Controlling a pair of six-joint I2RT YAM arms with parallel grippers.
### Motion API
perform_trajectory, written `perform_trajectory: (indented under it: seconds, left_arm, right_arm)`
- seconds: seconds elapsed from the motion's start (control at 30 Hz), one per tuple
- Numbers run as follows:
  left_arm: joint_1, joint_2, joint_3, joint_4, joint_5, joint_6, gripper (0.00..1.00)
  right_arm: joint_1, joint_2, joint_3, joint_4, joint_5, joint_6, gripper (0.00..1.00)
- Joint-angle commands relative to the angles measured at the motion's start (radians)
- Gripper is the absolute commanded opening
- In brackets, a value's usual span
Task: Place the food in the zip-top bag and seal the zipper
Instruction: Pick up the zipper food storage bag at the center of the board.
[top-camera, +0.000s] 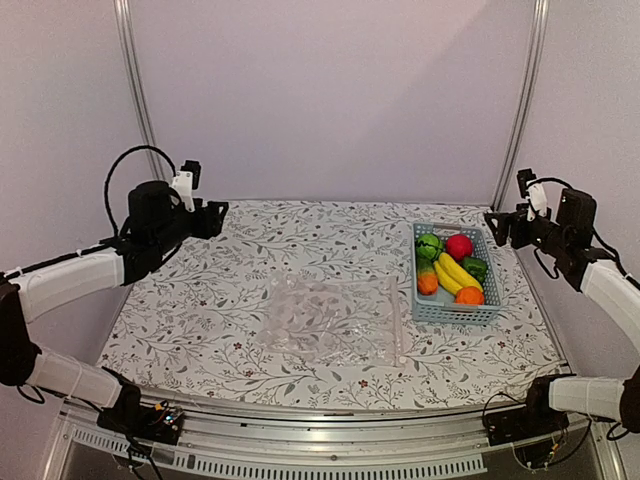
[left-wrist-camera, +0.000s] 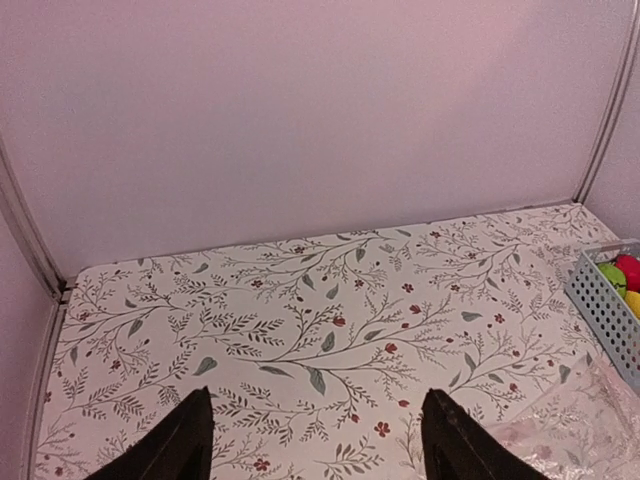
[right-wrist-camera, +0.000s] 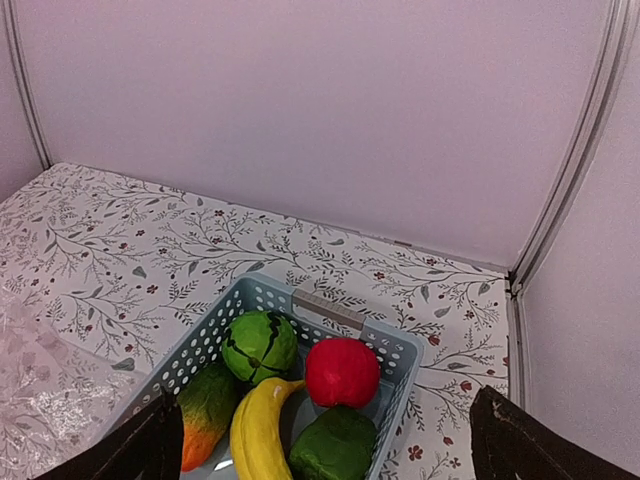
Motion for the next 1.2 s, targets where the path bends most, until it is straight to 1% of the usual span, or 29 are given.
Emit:
perform_trajectory:
  seconds: [0.0, 0.13, 0.17, 0.27, 0.33, 0.47, 0.6, 0.7, 0.83, 1.07, 1.17]
  left_arm:
    - [-0.076, -0.004, 0.056, -0.056, 0.020, -0.036, 0.69]
    - [-0.194, 0.041, 0.155, -0.177, -0.060, -0.103, 0.68]
    - [-0.229, 0.059, 0.189, -0.240, -0.086, -0.120, 0.67]
    - [-0.338, 0.138, 0.293, -0.338, -0.131, -0.206, 0.65]
    - [-0.408, 0.211, 0.364, -0.393, -0.157, -0.256, 0.65]
    - [-0.548, 0.408, 0.529, -0.511, -0.237, -0.329, 0.65]
    - [-0.645, 0.617, 0.753, -0.662, -0.298, -0.407, 0.66]
    - [-0.696, 0.736, 0.870, -0.723, -0.310, -0.424, 0.67]
    - [-0.738, 0.834, 0.968, -0.763, -0.271, -0.475, 0.69]
    - [-0.801, 1.003, 1.143, -0.866, -0.289, -0.512, 0.69]
    - [-0.813, 1.027, 1.161, -0.866, -0.293, -0.530, 0.69]
  right_arm:
    - [-0.010, -0.009, -0.030, 0.013, -0.081, -0.049, 0.99]
    - [-0.012, -0.016, -0.047, -0.006, -0.176, -0.123, 0.99]
    - [-0.012, -0.018, -0.050, -0.008, -0.195, -0.136, 0.99]
    - [-0.012, -0.020, -0.056, -0.010, -0.228, -0.153, 0.97]
    - [-0.012, -0.013, -0.055, -0.011, -0.234, -0.164, 0.96]
    - [-0.013, -0.004, -0.054, -0.035, -0.236, -0.190, 0.95]
    - [-0.013, -0.006, -0.055, -0.036, -0.232, -0.196, 0.95]
    - [-0.014, -0.001, -0.053, -0.043, -0.225, -0.200, 0.95]
    - [-0.015, 0.005, -0.048, -0.047, -0.222, -0.202, 0.94]
    - [-0.014, 0.019, -0.038, -0.059, -0.218, -0.211, 0.94]
    - [-0.014, 0.026, -0.036, -0.064, -0.218, -0.213, 0.94]
